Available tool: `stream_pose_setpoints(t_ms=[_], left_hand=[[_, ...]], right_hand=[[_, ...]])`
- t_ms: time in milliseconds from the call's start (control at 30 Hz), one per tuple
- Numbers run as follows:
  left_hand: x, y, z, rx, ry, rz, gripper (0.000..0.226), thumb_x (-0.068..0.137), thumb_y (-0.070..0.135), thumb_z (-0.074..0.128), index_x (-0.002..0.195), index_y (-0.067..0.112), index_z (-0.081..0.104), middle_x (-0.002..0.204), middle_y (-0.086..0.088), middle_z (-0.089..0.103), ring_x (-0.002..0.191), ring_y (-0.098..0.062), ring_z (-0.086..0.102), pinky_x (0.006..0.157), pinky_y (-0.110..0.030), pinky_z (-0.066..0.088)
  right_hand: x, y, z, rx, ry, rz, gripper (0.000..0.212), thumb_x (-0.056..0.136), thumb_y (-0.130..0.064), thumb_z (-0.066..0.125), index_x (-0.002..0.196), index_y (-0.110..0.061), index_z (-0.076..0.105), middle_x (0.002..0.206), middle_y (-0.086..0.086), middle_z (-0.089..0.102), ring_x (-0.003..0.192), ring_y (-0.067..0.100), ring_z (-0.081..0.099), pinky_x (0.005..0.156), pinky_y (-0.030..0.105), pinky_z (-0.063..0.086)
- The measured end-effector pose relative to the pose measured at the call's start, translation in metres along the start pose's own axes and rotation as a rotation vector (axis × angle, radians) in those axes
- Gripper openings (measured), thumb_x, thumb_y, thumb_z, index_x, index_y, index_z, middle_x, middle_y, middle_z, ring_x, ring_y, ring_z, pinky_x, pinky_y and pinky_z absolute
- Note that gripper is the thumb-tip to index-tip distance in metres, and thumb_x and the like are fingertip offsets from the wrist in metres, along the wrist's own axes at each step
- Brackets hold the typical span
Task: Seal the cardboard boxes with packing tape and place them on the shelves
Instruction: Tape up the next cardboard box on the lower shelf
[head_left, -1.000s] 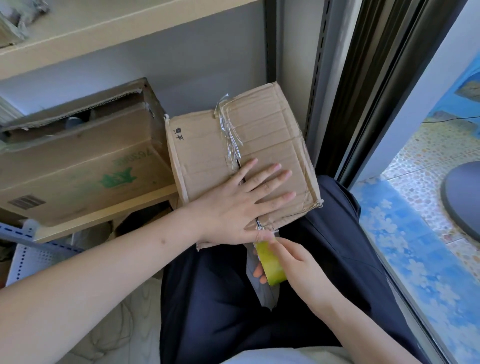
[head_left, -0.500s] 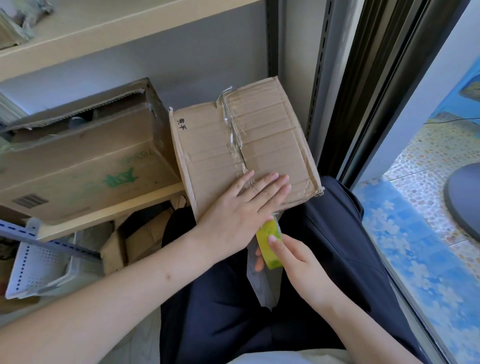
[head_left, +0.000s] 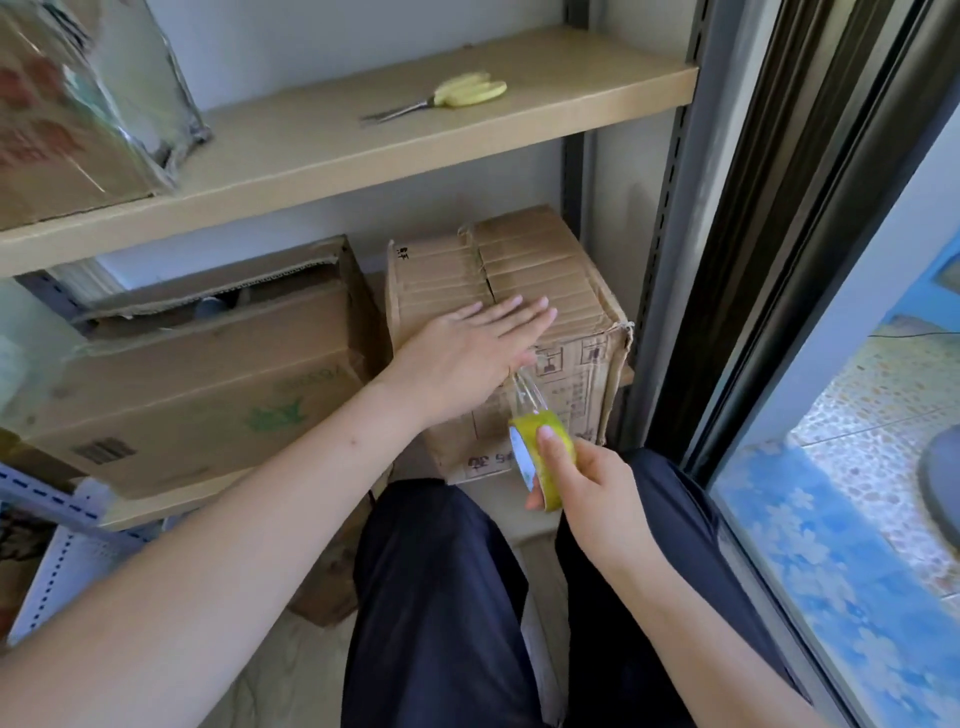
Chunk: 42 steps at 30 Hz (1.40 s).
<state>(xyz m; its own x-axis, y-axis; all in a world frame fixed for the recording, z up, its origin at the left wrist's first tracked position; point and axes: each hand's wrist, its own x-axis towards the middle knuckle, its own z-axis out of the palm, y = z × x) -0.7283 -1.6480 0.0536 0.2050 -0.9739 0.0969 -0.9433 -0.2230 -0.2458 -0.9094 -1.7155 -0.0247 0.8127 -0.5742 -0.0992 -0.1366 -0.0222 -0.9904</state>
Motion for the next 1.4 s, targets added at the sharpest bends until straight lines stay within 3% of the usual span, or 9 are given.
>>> stream_pose_setpoints(t_ms=[200, 500, 633, 767, 933, 1033, 1100, 1200, 1400], left_hand=[[-0.005, -0.005, 0.005, -0.030, -0.044, 0.019, 0.074, 0.100, 0.062, 0.025, 0.159, 0.026, -0.001, 0.165, 0.009, -0.003, 0.152, -0.008, -0.002, 0.125, -0.038, 0.014], [-0.001, -0.009, 0.012, 0.026, -0.001, 0.008, 0.079, 0.098, 0.055, 0.044, 0.158, 0.028, 0.000, 0.165, 0.008, 0.000, 0.152, -0.010, 0.002, 0.124, -0.039, 0.016], [0.005, -0.023, 0.008, 0.151, 0.037, -0.020, 0.079, 0.097, 0.052, 0.049, 0.159, 0.027, 0.006, 0.165, 0.006, 0.009, 0.153, -0.017, 0.009, 0.122, -0.043, 0.020], [0.009, -0.026, 0.004, 0.147, 0.056, -0.244, 0.079, 0.092, 0.050, 0.059, 0.157, 0.028, 0.019, 0.165, -0.001, 0.017, 0.153, -0.024, 0.008, 0.123, -0.052, 0.011], [0.000, -0.011, 0.012, -0.214, 0.170, -0.476, 0.084, 0.090, 0.056, 0.058, 0.157, 0.032, 0.014, 0.165, 0.009, 0.002, 0.152, -0.012, -0.009, 0.122, -0.039, -0.006], [-0.008, -0.011, 0.010, -0.554, 0.342, -0.488, 0.065, 0.094, 0.046, 0.059, 0.152, 0.037, 0.031, 0.162, 0.020, 0.013, 0.150, 0.001, -0.001, 0.123, -0.034, 0.003], [-0.016, -0.007, 0.006, -0.792, 0.561, -0.546, 0.048, 0.096, 0.026, 0.061, 0.141, 0.035, 0.049, 0.152, 0.023, 0.034, 0.145, 0.003, 0.021, 0.120, -0.030, 0.022], [-0.027, 0.020, 0.004, -0.832, 0.891, -0.791, 0.031, 0.092, 0.005, 0.058, 0.111, 0.029, 0.062, 0.115, 0.018, 0.055, 0.114, -0.001, 0.054, 0.098, -0.017, 0.041], [-0.027, 0.066, 0.025, -1.373, 0.738, -1.210, 0.007, 0.096, 0.026, 0.058, 0.102, 0.024, 0.054, 0.094, 0.004, 0.062, 0.086, -0.007, 0.060, 0.072, -0.021, 0.045]], right_hand=[[0.015, 0.005, 0.017, -0.057, 0.013, 0.149, 0.055, 0.099, -0.050, 0.046, 0.064, -0.011, 0.063, 0.058, 0.003, 0.070, 0.063, 0.018, 0.066, 0.081, 0.038, 0.055], [0.048, -0.019, 0.021, -0.080, -0.031, 0.237, 0.053, 0.100, -0.047, 0.044, 0.073, -0.007, 0.066, 0.059, 0.006, 0.070, 0.060, 0.024, 0.070, 0.075, 0.042, 0.060], [0.048, -0.029, 0.010, -0.358, 0.027, 0.076, 0.057, 0.102, -0.051, 0.035, 0.058, -0.017, 0.046, 0.062, -0.002, 0.058, 0.060, 0.014, 0.053, 0.059, 0.029, 0.043], [0.053, -0.050, -0.005, -0.585, 0.190, -0.121, 0.046, 0.102, -0.051, 0.031, 0.075, -0.022, 0.054, 0.070, -0.002, 0.062, 0.065, 0.018, 0.060, 0.056, 0.032, 0.046], [0.080, -0.130, -0.018, -0.503, 0.469, -0.630, 0.016, 0.100, -0.027, 0.050, 0.090, -0.020, 0.060, 0.079, -0.010, 0.058, 0.064, 0.005, 0.053, 0.056, 0.024, 0.043], [0.119, -0.194, -0.008, -0.496, 0.523, -0.912, 0.009, 0.097, -0.010, 0.054, 0.099, -0.010, 0.063, 0.092, 0.001, 0.059, 0.075, 0.017, 0.055, 0.063, 0.030, 0.045], [0.154, -0.233, 0.003, -0.691, 0.428, -0.963, 0.027, 0.093, 0.004, 0.051, 0.113, -0.007, 0.065, 0.108, 0.008, 0.063, 0.096, 0.026, 0.058, 0.073, 0.033, 0.046], [0.203, -0.272, 0.011, -1.046, 0.098, -0.711, 0.047, 0.095, 0.006, 0.046, 0.134, -0.016, 0.059, 0.133, 0.010, 0.059, 0.120, 0.028, 0.054, 0.097, 0.035, 0.046], [0.208, -0.293, -0.004, -1.189, -0.137, -0.573, 0.030, 0.099, -0.022, 0.057, 0.127, -0.015, 0.066, 0.127, 0.005, 0.065, 0.111, 0.022, 0.060, 0.100, 0.029, 0.046]])
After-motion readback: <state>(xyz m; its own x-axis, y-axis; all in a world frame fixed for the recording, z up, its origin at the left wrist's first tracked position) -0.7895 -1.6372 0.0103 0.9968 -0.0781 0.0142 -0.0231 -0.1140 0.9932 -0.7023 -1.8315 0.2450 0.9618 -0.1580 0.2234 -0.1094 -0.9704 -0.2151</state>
